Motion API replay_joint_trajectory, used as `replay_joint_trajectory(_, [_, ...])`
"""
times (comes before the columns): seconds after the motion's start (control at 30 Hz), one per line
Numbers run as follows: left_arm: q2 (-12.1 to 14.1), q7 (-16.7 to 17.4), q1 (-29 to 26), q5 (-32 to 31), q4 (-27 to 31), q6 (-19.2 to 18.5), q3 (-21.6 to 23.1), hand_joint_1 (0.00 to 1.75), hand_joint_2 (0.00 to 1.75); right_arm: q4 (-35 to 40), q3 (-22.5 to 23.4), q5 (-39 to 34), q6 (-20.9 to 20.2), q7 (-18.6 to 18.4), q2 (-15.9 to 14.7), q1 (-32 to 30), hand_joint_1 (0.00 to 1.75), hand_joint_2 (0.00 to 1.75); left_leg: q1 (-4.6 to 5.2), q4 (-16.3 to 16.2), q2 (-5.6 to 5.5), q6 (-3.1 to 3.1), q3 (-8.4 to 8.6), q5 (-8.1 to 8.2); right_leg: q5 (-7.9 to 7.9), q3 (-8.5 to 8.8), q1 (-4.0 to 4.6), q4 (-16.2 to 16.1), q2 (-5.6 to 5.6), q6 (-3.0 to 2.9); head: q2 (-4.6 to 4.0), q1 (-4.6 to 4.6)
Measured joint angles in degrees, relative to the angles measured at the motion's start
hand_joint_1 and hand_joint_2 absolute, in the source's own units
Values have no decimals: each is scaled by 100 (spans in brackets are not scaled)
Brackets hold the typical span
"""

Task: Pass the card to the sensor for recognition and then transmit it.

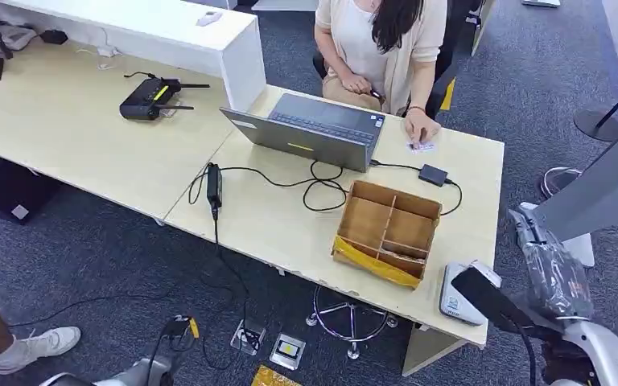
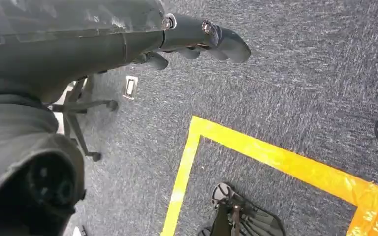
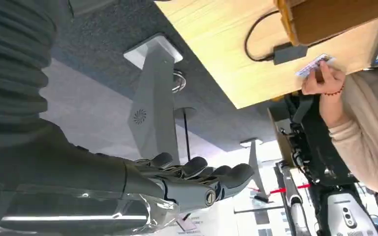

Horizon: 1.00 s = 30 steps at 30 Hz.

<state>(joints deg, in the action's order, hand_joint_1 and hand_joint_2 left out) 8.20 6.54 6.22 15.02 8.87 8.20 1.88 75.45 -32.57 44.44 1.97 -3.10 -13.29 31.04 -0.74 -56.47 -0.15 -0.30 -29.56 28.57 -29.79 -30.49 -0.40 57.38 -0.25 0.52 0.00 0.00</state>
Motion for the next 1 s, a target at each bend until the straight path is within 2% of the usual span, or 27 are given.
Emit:
replay_joint_trajectory(0.43, [-68,-37,9,-57,0,0,0,0,0,-247,-192,304,303,68,664,-46,0,175,0,0,0,0,-1,0,-1,-1,0,4,1,-1,0,0])
replay_joint_trajectory(0.53, [-79,-39,10,-66,0,-2,2,0,0,-498,-225,299,492,55,789,33,0,175,0,0,0,0,0,0,0,-1,0,4,1,-1,0,-2])
replay_joint_trajectory(1.0, [-92,-37,26,-116,0,-24,4,0,0,-1652,-245,214,885,173,1302,361,0,175,0,0,0,-1,0,-1,-1,-2,0,5,1,-1,0,0])
